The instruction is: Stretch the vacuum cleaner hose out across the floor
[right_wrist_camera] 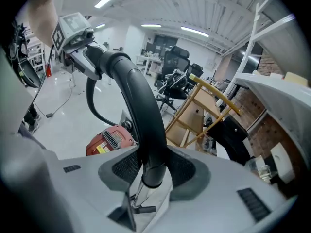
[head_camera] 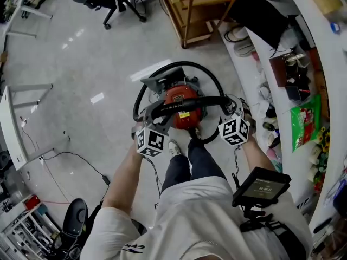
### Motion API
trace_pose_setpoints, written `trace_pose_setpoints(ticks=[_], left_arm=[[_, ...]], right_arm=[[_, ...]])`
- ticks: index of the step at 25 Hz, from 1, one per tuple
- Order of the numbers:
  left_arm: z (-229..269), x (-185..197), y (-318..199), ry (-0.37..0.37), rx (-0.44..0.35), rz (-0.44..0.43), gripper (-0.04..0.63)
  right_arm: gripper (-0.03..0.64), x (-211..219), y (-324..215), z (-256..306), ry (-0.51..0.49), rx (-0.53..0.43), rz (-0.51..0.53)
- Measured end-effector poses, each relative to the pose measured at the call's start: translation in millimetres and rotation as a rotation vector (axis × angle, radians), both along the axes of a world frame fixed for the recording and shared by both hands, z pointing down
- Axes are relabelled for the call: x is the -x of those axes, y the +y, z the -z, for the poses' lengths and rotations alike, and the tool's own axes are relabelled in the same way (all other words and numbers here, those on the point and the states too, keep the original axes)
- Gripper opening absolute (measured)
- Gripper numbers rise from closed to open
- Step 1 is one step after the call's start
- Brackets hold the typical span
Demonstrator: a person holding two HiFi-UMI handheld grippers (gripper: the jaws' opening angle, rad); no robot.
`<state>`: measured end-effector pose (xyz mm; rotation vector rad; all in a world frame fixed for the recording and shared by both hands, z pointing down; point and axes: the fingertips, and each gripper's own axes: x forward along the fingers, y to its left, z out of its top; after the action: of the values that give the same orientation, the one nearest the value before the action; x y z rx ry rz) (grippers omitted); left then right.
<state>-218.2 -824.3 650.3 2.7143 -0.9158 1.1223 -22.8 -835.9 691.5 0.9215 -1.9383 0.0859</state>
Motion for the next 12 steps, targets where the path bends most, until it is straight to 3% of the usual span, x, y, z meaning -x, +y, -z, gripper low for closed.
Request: trace_pose_setpoints(ticks=[12], left_arm=[[92, -34, -33, -0.007, -0.175, -0.104, 0.206]], right_arm=[[0.160, -27, -6, 71, -0.049, -0.074, -0.123]])
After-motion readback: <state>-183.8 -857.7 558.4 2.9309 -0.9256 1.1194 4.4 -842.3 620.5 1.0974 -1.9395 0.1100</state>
